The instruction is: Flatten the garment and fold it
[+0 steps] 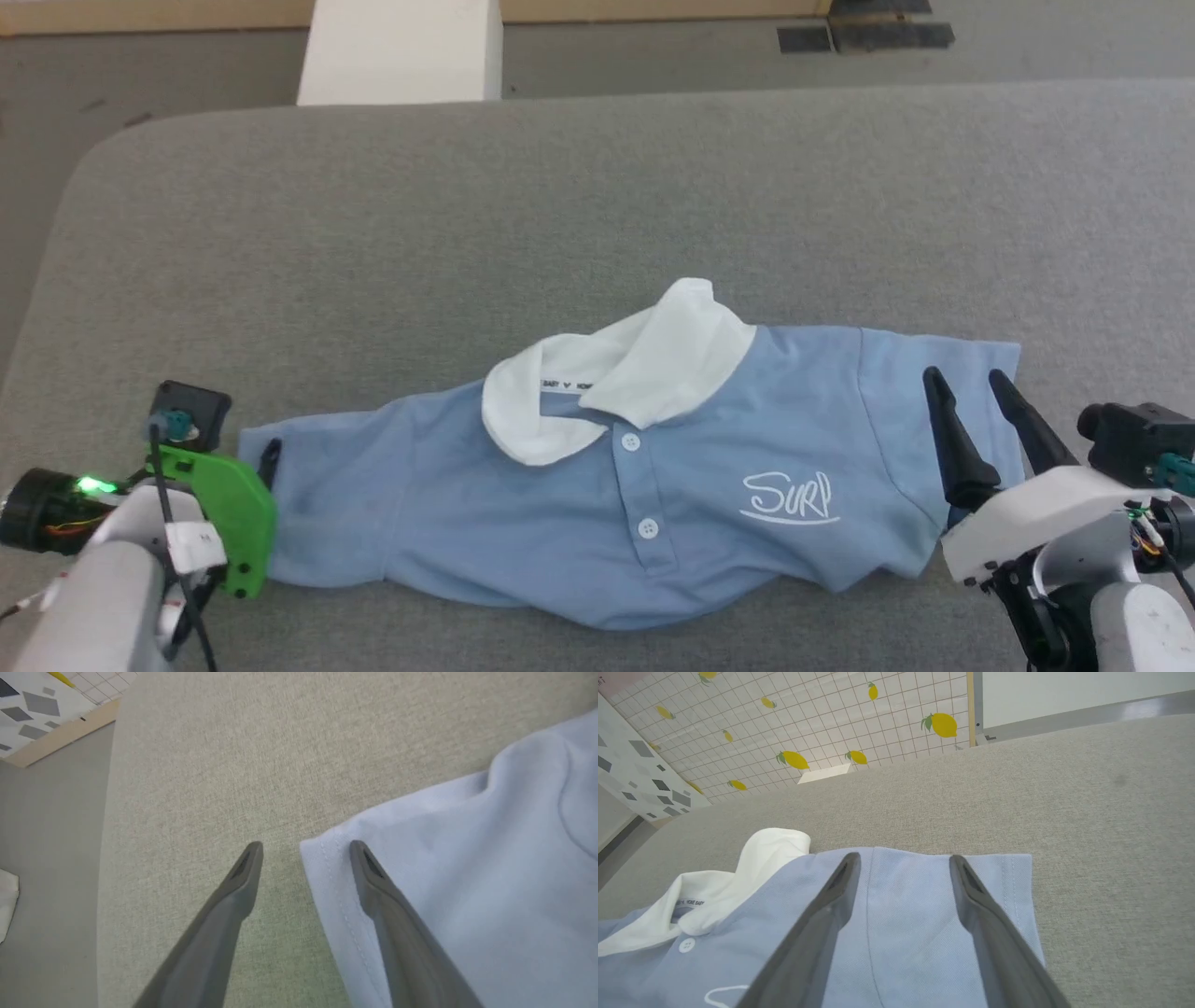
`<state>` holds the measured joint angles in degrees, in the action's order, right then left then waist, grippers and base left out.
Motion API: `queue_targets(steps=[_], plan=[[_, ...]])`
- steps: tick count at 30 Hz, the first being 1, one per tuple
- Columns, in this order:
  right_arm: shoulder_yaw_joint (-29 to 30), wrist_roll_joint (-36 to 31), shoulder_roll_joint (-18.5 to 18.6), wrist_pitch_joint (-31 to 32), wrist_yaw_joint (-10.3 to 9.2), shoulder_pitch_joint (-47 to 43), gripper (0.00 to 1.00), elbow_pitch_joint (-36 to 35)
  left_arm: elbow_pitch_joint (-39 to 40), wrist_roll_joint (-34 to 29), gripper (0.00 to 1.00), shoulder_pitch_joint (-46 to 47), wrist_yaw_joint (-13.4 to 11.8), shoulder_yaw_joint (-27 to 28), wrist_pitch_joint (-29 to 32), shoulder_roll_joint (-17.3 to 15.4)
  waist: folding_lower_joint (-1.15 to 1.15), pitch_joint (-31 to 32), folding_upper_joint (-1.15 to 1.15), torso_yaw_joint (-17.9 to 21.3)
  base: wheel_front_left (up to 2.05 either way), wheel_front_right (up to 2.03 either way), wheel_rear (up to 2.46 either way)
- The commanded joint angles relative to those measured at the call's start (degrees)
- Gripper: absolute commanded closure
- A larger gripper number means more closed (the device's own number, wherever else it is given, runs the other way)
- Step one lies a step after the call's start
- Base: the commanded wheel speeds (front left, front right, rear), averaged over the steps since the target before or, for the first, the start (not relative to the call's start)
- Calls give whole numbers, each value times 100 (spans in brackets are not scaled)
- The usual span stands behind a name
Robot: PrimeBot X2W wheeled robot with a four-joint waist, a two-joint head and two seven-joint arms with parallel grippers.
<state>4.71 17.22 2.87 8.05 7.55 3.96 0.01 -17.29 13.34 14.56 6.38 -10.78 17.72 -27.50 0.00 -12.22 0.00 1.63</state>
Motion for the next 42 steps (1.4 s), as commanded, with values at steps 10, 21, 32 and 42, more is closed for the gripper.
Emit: queue_targets(steps=[10, 21, 32, 42], plan=[[39, 20, 1, -145, -6, 259, 0, 126, 64, 768, 0, 74, 88, -80, 975, -271, 0, -472, 0, 393, 0, 0, 0], [489, -613, 35, 236, -6, 960, 0, 459, 215, 1440, 100, -6, 100, -225, 1951, -260, 0, -520, 0, 382, 0, 0, 0], [786, -992, 449, 2502, -6, 2274, 0, 2076, 487, 1401, 100, 155, 98, -368, 1971, -284, 0, -564, 0, 211, 0, 0, 0], [31, -569, 898, 3896, -6, 2835, 100, 2747, 537, 1456, 100, 295, 103, -522, 1892, -313, 0, -625, 0, 126, 0, 0, 0]])
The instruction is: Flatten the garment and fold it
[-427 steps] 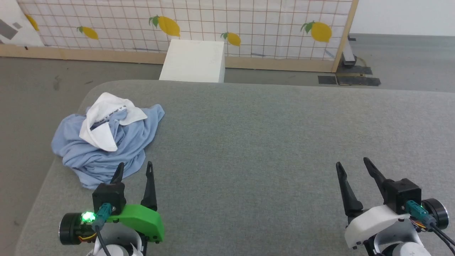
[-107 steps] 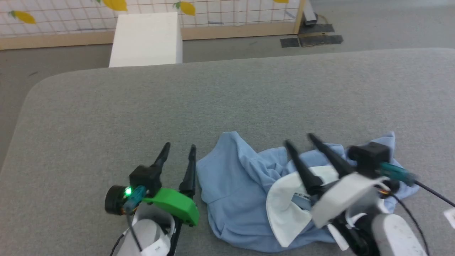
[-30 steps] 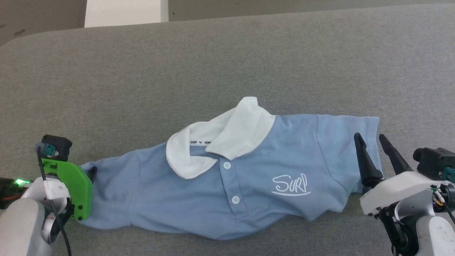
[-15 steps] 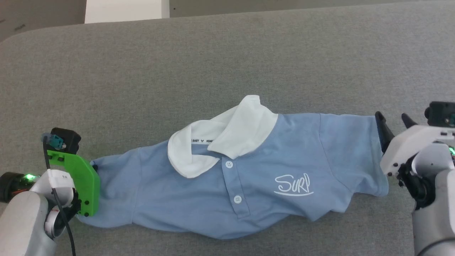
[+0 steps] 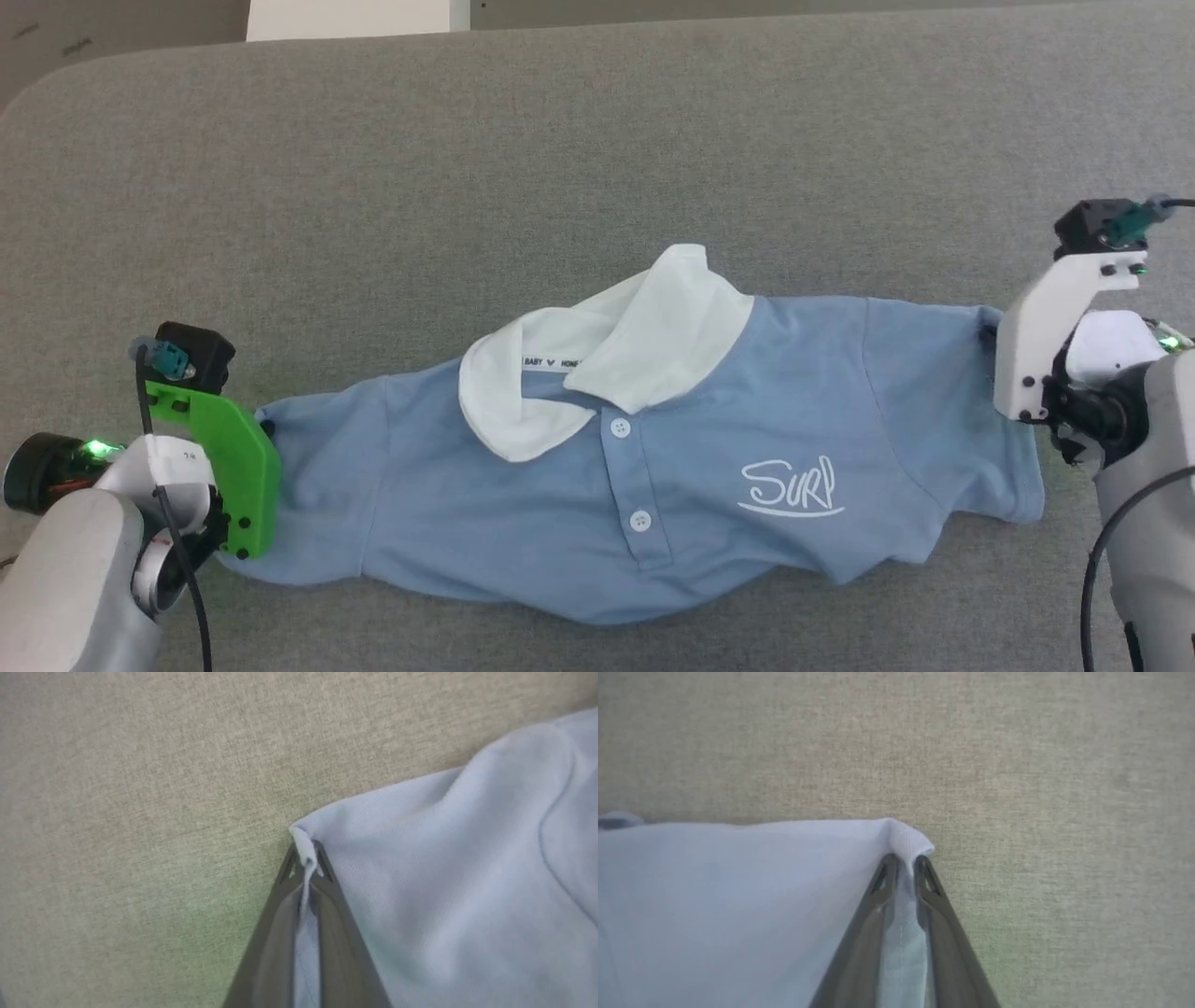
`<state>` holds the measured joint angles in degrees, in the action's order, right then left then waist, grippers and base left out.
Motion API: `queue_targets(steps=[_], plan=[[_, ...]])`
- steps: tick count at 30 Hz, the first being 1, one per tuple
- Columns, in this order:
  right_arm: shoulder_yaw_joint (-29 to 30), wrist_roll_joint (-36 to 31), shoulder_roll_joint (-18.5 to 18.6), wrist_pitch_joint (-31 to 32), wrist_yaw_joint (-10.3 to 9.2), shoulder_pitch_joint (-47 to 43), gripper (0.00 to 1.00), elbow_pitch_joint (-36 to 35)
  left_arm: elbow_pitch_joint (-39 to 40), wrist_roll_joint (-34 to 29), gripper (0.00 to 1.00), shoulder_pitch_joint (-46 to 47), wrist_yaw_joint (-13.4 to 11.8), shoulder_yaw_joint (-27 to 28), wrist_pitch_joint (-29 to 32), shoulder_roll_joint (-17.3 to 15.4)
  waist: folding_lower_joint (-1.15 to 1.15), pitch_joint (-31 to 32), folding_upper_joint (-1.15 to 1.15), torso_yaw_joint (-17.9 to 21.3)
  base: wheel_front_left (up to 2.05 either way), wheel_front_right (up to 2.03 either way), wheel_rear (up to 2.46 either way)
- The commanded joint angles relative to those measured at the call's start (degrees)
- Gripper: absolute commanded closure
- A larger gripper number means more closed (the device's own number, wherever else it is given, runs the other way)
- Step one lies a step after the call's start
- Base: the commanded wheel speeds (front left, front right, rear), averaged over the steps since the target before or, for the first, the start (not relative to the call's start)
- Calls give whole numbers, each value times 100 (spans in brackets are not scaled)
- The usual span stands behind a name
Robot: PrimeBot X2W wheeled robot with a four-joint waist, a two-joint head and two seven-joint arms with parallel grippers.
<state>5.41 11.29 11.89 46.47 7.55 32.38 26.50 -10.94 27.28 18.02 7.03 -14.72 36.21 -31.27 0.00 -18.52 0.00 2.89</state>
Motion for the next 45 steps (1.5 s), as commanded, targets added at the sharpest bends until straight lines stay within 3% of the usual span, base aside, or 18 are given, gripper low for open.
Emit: queue_targets(steps=[1, 7, 15, 19, 28, 39, 45], plan=[[-105, 58, 46, 97, -6, 12, 100, 116, -90, 65, 100, -43, 39, -147, 25, 52, 0, 13, 0, -2, 0, 0, 0], [-486, 174, 419, -3, -6, 167, 100, -39, 119, 12, 100, 173, 43, -303, -468, -118, 0, 92, 0, -4, 0, 0, 0], [-787, 187, 997, -560, -6, 903, 100, -677, 631, -415, 100, 1238, 41, -356, -1456, -795, 0, 31, 0, 104, 0, 0, 0], [-900, 126, 1232, -707, -6, 1574, 100, -916, 757, -836, 100, 2015, -154, -196, -1688, -938, 0, -193, 0, 206, 0, 0, 0], [-904, -235, 1385, -1304, -6, 3359, 100, -1037, 647, -1863, 100, 4129, -746, -72, -2228, -858, 0, -907, 0, 366, 0, 0, 0], [-426, -1066, 1147, -2777, -6, 5428, 100, -653, 37, -2337, 100, 6595, -1658, 247, -3412, -205, 0, -1611, 0, 440, 0, 0, 0], [-35, -1344, 869, -3582, -6, 6059, 100, -330, -283, -2602, 100, 7280, -1794, 98, -4108, -77, 0, -1663, 0, 403, 0, 0, 0]])
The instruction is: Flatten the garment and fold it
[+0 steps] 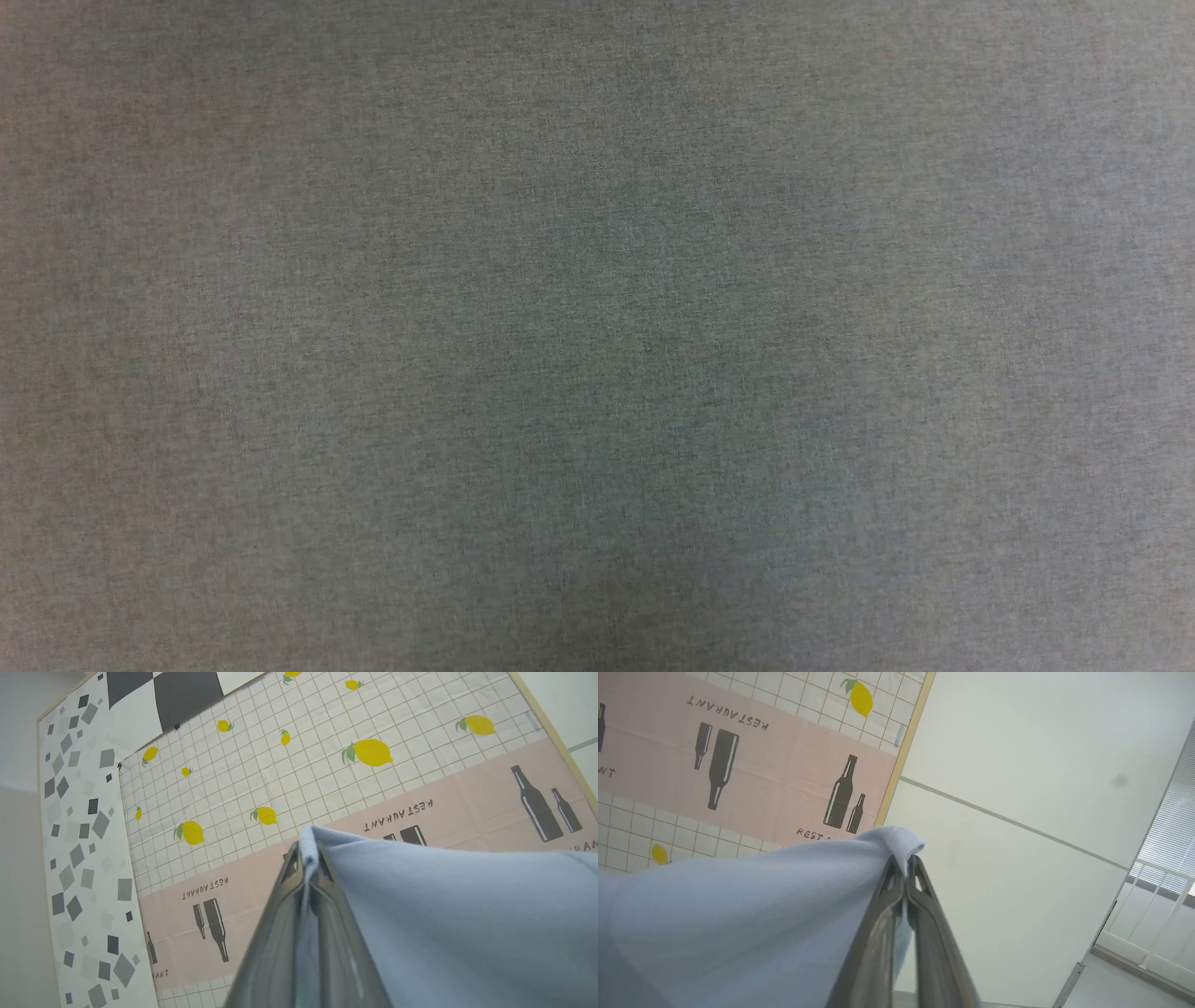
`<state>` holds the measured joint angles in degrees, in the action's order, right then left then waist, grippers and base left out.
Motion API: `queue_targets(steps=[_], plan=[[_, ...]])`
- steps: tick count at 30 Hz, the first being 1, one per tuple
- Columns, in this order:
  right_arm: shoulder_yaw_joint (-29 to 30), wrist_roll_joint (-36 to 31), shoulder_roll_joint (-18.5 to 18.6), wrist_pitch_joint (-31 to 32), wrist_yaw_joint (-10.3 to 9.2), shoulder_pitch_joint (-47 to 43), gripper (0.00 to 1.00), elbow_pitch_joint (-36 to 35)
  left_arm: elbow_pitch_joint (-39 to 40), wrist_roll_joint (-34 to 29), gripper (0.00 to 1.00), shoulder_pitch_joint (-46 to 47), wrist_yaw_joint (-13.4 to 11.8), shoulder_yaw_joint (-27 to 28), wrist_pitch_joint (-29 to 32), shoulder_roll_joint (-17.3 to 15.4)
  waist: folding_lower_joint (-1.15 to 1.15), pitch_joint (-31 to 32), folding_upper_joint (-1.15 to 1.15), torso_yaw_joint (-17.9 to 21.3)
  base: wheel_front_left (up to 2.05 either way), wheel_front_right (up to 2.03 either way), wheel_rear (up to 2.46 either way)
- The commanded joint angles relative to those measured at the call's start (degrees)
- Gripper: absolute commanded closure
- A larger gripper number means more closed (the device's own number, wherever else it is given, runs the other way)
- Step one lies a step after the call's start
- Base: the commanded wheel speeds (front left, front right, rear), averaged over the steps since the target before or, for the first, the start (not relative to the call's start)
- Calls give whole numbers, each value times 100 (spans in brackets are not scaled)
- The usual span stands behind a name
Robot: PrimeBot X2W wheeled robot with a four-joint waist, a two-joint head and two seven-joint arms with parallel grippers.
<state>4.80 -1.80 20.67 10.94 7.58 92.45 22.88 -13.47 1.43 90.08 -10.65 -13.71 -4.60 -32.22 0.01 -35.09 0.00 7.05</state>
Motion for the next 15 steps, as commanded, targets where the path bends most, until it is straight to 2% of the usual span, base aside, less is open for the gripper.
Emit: queue_targets(steps=[1, 6, 15], plan=[[26, -45, -36, -78, -9, 76, 100, 113, -96, -1, 100, 90, -19, -17, -81, 41, -1, 0, 0, -24, 0, 0, 0], [-220, 71, -81, -387, -9, -269, 100, 561, -658, 202, 100, -429, 181, -134, -177, 52, -1, 95, 0, -81, 0, 0, 0], [-1180, 1124, -48, -641, -9, -2284, 100, 1109, -1597, 1011, 100, -2724, 662, -203, -7, 69, -1, 625, 0, -125, 0, 0, 0]])
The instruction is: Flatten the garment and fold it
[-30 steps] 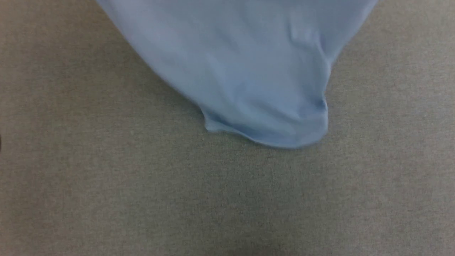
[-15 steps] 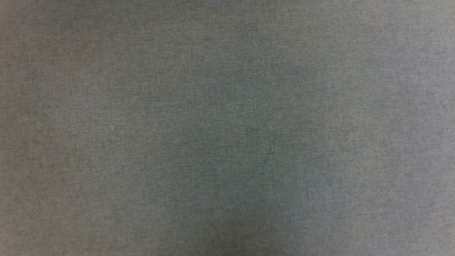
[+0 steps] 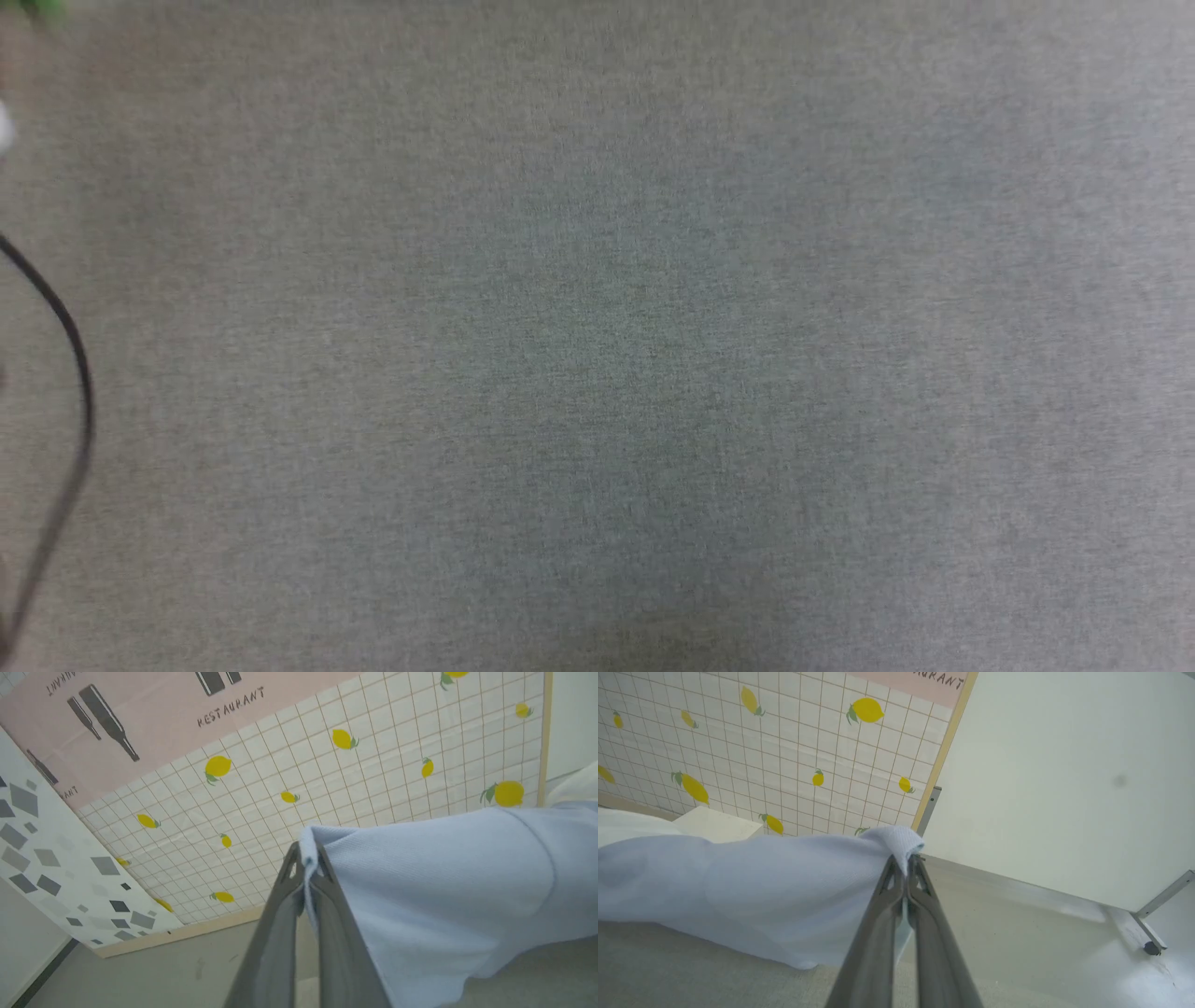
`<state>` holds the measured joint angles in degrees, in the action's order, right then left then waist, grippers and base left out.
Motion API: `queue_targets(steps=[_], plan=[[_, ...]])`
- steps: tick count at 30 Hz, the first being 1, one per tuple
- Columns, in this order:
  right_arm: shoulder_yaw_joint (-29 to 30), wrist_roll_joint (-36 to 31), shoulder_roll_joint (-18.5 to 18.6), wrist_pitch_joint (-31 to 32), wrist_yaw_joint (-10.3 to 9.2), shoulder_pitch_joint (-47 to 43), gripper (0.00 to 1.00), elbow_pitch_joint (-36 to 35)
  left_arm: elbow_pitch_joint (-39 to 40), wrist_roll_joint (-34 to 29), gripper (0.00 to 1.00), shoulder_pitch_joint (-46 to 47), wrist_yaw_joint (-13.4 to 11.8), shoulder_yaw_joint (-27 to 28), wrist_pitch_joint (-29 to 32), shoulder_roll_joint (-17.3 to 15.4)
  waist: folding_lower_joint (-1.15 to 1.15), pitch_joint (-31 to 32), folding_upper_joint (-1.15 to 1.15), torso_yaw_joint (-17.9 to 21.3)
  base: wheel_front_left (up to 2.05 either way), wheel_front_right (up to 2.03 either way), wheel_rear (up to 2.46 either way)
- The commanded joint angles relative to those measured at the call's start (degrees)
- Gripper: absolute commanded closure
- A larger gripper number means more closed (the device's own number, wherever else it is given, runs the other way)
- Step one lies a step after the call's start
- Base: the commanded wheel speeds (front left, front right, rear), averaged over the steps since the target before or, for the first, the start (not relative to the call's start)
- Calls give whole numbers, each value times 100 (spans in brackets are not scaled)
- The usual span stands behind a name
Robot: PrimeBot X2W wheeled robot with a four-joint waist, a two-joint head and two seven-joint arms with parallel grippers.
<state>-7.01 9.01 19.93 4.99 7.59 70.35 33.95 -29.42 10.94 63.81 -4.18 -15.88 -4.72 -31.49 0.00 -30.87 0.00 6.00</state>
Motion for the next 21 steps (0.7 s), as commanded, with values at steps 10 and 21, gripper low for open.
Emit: queue_targets(steps=[10, 21], plan=[[-183, 1027, 107, -161, -10, -2779, 100, -548, 698, 1599, 100, -3311, 300, 223, 1199, 450, 0, 1280, 0, -51, 0, 0, 0], [931, 838, -222, 656, -10, -5301, 100, -1894, 2576, 2564, 100, -6001, -361, 528, 1938, 778, 0, 1883, 0, -18, 0, 0, 0]])
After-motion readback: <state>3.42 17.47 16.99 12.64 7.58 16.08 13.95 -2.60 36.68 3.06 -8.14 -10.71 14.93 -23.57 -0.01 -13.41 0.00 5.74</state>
